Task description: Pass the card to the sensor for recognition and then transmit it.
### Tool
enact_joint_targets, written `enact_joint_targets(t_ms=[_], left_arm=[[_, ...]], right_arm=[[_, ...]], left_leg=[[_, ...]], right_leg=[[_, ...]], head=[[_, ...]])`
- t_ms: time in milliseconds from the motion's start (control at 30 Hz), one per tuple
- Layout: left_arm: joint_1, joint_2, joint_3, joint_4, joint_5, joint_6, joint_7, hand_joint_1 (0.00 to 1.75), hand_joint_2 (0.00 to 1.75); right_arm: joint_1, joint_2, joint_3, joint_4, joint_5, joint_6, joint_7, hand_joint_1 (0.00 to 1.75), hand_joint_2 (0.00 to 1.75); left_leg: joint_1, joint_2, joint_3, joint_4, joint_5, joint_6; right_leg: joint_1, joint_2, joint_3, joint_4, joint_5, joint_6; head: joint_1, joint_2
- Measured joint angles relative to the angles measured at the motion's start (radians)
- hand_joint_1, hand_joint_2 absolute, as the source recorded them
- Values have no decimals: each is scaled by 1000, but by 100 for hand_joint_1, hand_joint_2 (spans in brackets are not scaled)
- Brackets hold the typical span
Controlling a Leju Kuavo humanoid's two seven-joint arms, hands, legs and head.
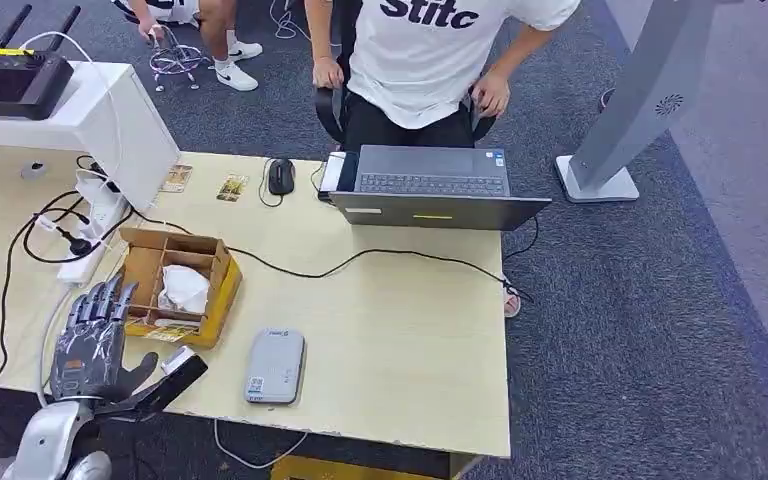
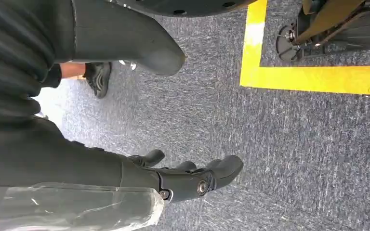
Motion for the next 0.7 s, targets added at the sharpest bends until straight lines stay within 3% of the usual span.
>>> enact_joint_targets(t_ms=[700], left_arm=[[-2, -6, 0, 49, -28, 9, 10, 0, 175]], right_arm=[[0, 0, 21, 0, 0, 1, 2, 0, 175]], left_leg=[[0, 0, 0, 0, 0, 0]], right_leg=[[0, 0, 0, 0, 0, 0]], head=[[0, 0]])
